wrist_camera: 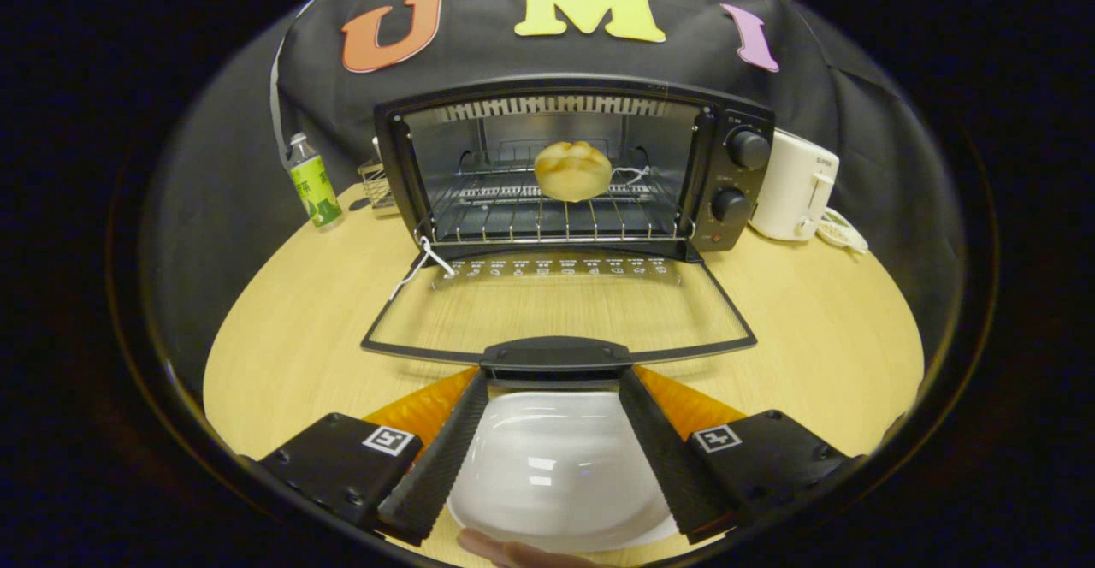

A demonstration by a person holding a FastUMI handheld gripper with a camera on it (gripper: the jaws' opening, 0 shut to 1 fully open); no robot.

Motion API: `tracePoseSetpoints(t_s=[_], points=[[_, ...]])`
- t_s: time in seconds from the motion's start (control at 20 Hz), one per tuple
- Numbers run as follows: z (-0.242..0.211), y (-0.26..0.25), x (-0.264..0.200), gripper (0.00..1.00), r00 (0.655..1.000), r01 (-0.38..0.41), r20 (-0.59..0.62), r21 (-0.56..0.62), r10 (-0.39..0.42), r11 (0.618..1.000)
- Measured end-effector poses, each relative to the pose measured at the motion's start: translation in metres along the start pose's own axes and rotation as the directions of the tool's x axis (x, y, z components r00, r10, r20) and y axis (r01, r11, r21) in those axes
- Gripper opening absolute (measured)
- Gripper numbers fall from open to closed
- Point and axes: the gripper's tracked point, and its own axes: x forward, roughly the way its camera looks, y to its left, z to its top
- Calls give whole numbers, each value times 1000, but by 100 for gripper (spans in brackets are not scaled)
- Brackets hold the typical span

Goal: Open the toaster oven, put the food inside, and close the toaster oven door.

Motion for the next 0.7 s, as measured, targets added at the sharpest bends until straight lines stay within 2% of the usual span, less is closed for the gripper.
tracePoseSetpoints(t_s=[0.15,0.5,0.7], points=[[4,1,-3,100,1000,12,-9,10,-12,1000],[27,1,-16,100,997,21,70,7,-21,1000],[49,3,-27,100,986,23,168,18,-26,1000]])
